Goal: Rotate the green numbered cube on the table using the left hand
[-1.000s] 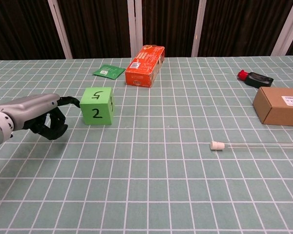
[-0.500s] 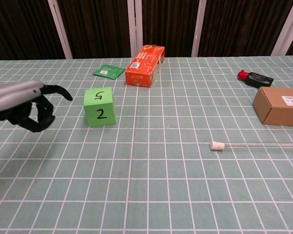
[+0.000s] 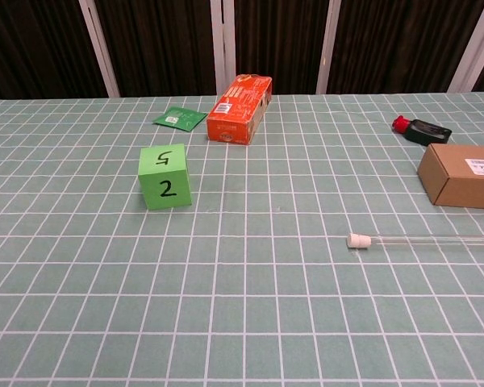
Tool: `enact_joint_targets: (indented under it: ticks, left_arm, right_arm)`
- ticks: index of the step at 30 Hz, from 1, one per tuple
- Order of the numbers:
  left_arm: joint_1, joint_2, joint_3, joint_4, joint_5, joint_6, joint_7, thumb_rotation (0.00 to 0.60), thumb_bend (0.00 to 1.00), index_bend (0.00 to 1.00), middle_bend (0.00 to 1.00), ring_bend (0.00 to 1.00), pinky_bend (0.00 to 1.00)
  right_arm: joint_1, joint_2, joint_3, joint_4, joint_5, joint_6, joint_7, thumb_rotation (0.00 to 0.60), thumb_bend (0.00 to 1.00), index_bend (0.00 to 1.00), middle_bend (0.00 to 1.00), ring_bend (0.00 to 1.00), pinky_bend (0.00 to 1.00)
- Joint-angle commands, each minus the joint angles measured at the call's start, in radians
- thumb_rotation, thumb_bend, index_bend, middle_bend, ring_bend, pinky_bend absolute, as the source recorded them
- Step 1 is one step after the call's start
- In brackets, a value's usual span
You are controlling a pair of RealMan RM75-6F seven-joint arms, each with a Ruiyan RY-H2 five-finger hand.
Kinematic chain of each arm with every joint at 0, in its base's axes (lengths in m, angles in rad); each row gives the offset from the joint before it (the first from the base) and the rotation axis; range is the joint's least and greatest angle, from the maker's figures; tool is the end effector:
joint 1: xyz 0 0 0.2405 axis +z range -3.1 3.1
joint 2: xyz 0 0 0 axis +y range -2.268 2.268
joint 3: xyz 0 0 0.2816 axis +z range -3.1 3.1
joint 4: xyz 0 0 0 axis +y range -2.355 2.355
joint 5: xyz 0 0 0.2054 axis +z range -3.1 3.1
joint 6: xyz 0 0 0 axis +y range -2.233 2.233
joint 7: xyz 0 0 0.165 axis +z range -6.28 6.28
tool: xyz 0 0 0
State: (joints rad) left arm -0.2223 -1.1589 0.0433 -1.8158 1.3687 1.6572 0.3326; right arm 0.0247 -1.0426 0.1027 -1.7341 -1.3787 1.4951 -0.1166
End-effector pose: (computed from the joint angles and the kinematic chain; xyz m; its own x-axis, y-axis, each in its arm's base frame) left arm -0.2834 0.2204 0.1640 0.4822 -0.0795 0.8724 0.8758 0.0205 -0.4822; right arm -0.3368 -0.1916 0.2054 0.4487 0.0175 0.8935 -0.8842 0.1537 0.4410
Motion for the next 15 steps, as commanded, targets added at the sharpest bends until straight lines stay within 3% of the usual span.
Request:
enact_joint_targets:
  ticks: [1,8,15]
  left_arm:
    - [0.07,-0.044,0.012,0.116,0.014,0.058,-0.08,0.6,0.39,0.19,0.16,0.01,0.17]
    - [0.099,-0.06,-0.002,0.196,0.064,0.083,-0.175,0.6,0.38,0.19,0.15,0.01,0.17]
    - [0.11,-0.062,-0.009,0.212,0.069,0.056,-0.188,0.6,0.38,0.18,0.16,0.01,0.17]
  right_arm:
    - [-0.001,0.008,-0.005,0.008,-0.018,0.005,0.011,0.6,0.05,0.06,0.0,0.0,0.0]
    - [0.007,0.023,-0.024,0.036,-0.083,0.0,0.052,0.6,0.05,0.06,0.0,0.0,0.0]
    - [0.013,0.012,-0.03,0.05,-0.102,-0.001,0.044,0.6,0.05,0.07,0.0,0.0,0.0]
